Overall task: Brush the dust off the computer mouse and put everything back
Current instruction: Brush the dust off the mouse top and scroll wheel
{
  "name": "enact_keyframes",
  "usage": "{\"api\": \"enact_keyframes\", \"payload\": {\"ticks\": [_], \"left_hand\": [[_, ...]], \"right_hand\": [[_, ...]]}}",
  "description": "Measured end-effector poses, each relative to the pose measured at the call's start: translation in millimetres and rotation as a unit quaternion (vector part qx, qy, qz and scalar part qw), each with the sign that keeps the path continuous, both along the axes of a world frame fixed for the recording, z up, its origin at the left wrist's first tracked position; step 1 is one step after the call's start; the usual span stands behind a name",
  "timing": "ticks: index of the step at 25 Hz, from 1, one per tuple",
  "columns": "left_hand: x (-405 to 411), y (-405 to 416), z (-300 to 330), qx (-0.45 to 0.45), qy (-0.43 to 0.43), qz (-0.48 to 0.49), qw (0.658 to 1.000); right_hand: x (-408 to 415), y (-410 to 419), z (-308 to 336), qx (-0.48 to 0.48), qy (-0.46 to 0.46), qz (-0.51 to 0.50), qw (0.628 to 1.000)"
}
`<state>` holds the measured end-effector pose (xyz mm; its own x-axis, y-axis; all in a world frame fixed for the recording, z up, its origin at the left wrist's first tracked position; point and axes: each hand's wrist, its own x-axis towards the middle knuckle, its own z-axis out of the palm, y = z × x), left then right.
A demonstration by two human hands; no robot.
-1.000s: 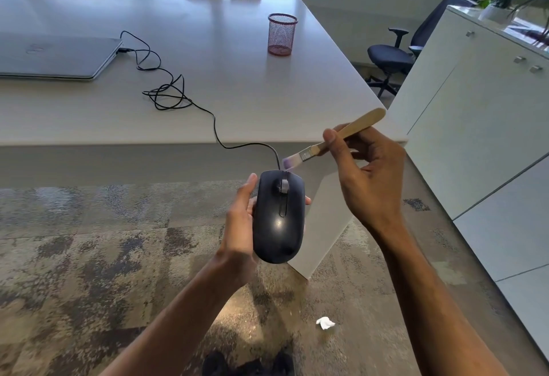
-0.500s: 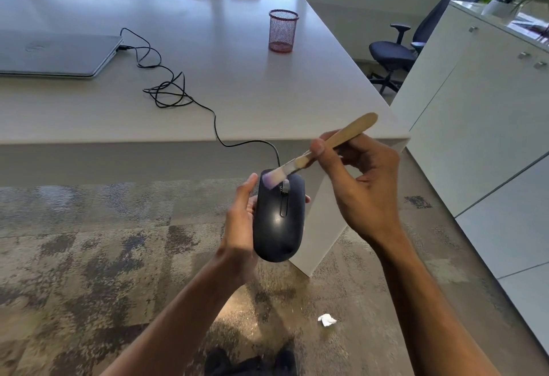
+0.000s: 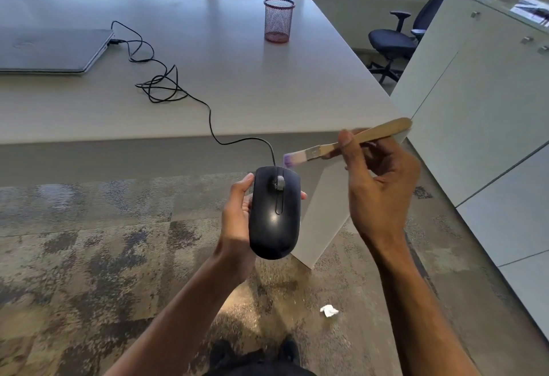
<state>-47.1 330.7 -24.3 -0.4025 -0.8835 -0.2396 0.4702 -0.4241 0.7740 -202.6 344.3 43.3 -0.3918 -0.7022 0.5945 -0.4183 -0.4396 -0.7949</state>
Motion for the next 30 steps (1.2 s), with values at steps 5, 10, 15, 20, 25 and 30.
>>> {"api": "enact_keyframes", "payload": {"ticks": [5, 10, 15, 20, 25, 30], "left_hand": [[-3, 1, 0, -0.023, -0.029, 0.038, 0.999], [-7, 1, -2, -0.043, -0.061, 0.047, 0.996], [-11, 4, -1, -0.039, -0.083, 0.041, 0.995], [-13, 8, 2, -0.048, -0.104, 0.055, 0.992], [-17, 11, 2, -0.045, -0.128, 0.059, 0.989], [-22, 14, 1, -0.041, -0.129, 0.057, 0.989]], "right_hand": [[6, 25, -4, -0.022, 0.114, 0.041, 0.992], [4, 32, -14, -0.094, 0.252, -0.05, 0.962], [2, 33, -18, -0.151, 0.262, -0.101, 0.948], [10, 37, -16, -0.131, 0.277, -0.067, 0.949], [7, 43, -9, -0.101, 0.284, -0.054, 0.952], [0, 35, -1, -0.08, 0.286, -0.071, 0.952]]}}
